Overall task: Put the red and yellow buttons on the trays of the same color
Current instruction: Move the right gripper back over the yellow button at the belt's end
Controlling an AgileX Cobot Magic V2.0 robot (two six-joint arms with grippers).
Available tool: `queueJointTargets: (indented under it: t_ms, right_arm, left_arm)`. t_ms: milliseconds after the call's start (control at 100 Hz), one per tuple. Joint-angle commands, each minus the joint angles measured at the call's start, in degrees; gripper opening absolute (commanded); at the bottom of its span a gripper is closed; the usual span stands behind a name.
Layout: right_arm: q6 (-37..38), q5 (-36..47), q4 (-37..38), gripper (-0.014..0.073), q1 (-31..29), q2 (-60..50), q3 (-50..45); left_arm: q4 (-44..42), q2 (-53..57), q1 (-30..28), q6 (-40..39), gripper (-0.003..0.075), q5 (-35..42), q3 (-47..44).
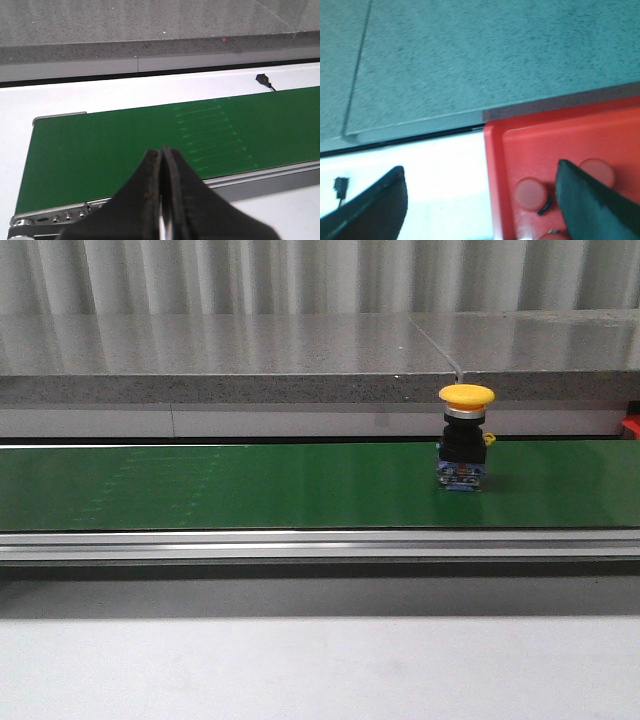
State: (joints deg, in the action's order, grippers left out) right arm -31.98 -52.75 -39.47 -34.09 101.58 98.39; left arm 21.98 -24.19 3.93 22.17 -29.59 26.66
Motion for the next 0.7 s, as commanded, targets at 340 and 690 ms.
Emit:
queueJointTargets:
  t_ms: [340,690]
  right_arm:
    - [-7.99,4.5,-3.18,0.0603,8.7,-25.59,-23.78]
    - [-15.79,1.08,-2.67,0.0603,17.3,-30.87,-36.98]
  left_arm:
    - [1.31,-0.26,0.49,-0.1,-0.0021,3.78,1.6]
    - [1.31,-0.26,0.49,-0.1,-0.0021,3.78,1.6]
